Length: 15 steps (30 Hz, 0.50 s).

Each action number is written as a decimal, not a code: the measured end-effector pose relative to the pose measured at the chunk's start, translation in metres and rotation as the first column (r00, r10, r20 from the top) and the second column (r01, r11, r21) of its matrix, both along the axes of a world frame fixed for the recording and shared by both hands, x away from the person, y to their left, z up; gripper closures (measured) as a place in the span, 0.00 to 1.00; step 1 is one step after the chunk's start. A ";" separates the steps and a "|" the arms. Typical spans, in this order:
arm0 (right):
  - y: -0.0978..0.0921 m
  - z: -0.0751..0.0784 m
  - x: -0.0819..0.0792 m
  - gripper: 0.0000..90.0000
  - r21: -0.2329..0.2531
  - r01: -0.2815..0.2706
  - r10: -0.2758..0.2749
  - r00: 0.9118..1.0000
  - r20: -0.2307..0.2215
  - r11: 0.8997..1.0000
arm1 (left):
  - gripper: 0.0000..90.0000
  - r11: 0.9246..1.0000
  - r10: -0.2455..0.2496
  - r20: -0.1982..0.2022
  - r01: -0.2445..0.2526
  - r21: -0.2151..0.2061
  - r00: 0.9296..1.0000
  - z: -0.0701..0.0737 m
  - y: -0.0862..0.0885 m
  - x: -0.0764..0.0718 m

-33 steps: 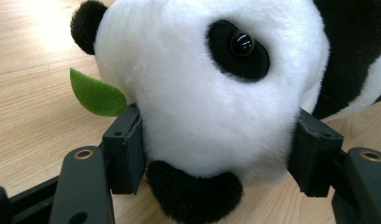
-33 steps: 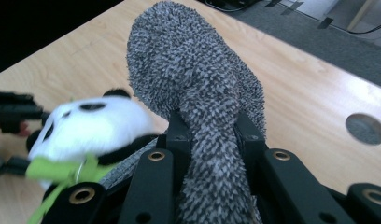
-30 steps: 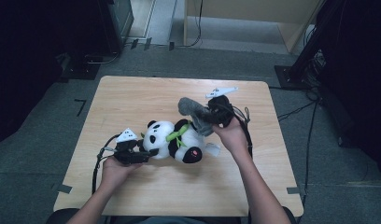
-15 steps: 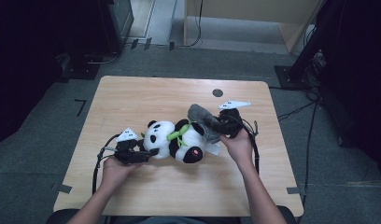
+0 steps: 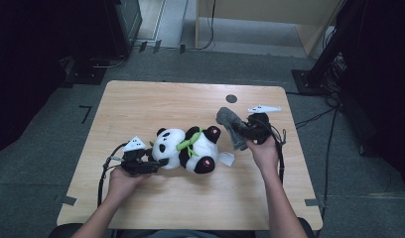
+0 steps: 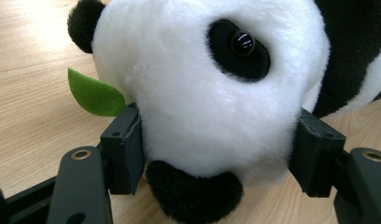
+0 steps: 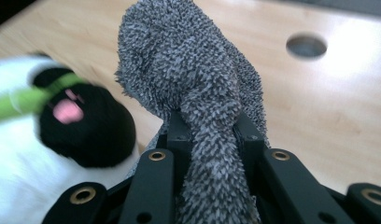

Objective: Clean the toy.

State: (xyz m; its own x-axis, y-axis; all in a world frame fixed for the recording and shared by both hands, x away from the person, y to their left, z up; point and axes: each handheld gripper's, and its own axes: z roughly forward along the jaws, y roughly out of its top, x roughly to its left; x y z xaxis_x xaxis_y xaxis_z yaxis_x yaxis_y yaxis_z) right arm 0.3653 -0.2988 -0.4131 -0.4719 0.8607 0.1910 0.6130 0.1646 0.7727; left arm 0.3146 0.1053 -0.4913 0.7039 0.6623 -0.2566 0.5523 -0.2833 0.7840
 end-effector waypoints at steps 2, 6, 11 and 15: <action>0.002 0.011 -0.003 0.82 0.029 -0.011 0.010 1.000 0.025 1.000 | 0.34 1.000 0.000 0.009 0.000 0.000 1.000 -0.001 0.000 -0.001; 0.022 0.030 -0.009 0.83 0.044 -0.068 0.063 0.993 0.096 0.997 | 0.33 1.000 0.010 0.017 -0.010 -0.006 1.000 -0.002 0.000 -0.003; 0.049 0.034 -0.012 0.81 0.071 -0.170 0.164 0.983 0.083 0.983 | 0.34 1.000 0.008 0.022 -0.008 0.000 1.000 -0.003 0.000 -0.003; 0.063 0.024 -0.008 0.81 0.028 -0.200 0.199 0.979 0.035 0.979 | 0.34 1.000 0.016 0.016 -0.016 -0.005 1.000 -0.003 0.000 -0.003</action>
